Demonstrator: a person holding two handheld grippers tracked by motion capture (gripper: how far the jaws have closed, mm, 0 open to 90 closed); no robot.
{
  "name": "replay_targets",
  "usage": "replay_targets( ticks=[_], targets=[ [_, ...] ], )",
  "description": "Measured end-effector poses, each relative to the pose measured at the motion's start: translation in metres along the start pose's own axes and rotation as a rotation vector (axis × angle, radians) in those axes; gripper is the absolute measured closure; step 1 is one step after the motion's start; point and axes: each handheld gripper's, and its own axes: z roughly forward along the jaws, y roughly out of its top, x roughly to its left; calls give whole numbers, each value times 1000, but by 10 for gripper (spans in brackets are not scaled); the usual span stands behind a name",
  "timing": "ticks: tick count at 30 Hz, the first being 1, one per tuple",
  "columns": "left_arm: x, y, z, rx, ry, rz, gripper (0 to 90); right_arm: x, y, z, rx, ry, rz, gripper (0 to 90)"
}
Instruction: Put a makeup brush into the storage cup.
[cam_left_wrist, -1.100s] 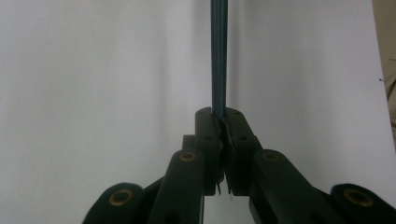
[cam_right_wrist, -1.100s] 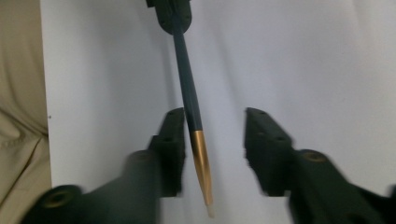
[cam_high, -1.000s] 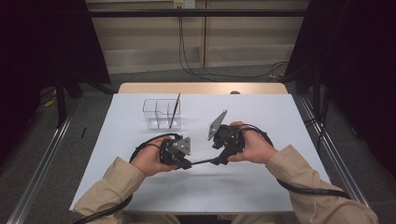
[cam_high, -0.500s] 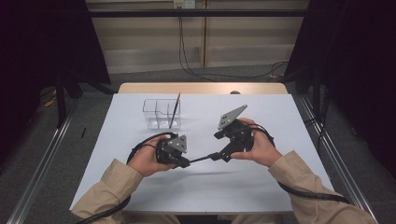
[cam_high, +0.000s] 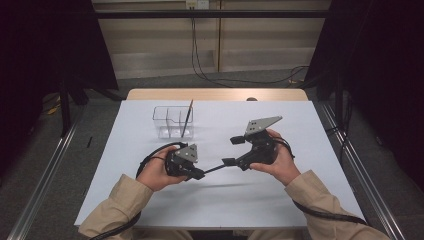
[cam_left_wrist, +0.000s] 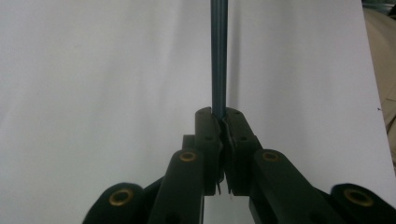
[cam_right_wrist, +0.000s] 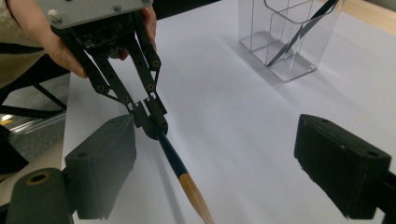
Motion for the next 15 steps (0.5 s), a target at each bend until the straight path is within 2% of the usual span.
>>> replay_targets(
  ticks=[4,11,15],
  targets=[
    [-1,-2,-1,-21,9,-13,858,0,-3,0,-32,-7,5,119],
    [0,-8,-3,-74,11,-37,858,1,-3,0,-53,-9,10,118],
    [-1,-11,-4,-129,17,-56,858,1,-2,0,-62,-9,12,117]
  ],
)
